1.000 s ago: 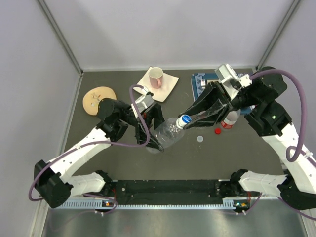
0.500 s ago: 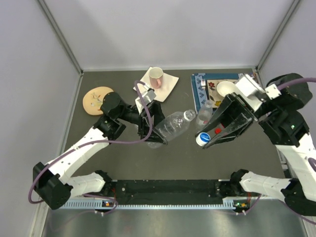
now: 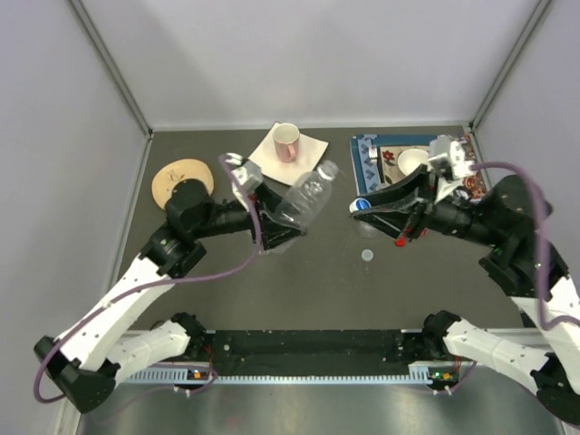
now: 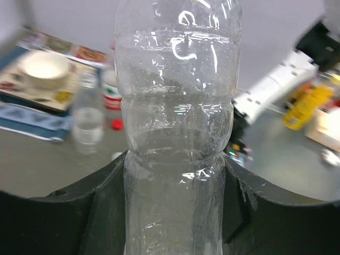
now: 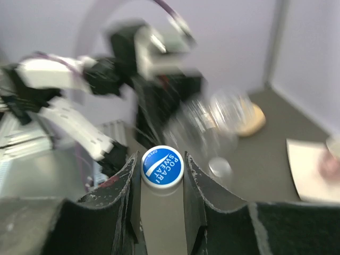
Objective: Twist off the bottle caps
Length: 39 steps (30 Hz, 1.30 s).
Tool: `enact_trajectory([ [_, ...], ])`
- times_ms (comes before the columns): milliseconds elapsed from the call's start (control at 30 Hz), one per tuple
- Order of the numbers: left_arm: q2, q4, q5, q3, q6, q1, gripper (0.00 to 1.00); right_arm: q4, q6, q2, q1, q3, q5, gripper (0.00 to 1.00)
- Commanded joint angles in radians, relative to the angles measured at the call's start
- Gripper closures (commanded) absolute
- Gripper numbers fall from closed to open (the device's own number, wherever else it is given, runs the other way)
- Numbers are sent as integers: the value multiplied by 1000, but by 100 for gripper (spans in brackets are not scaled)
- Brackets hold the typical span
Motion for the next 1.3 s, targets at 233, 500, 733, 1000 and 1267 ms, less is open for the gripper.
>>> enact_trajectory([
  [233, -300, 1, -632, -87, 157, 3, 39, -38, 53, -100, 51, -460, 553, 100],
  [500, -414, -6, -716, -131, 176, 3, 39, 72, 174, 72, 134, -664, 768, 100],
  [733, -480, -26, -730, -159, 179, 3, 38, 120, 225, 294, 151, -653, 834, 100],
  [1000, -516, -51, -729, -171, 180, 3, 38, 167, 263, 486, 158, -625, 856, 100],
  [1267, -513, -39, -716, -184, 170, 3, 38, 216, 283, 612, 157, -590, 957, 100],
])
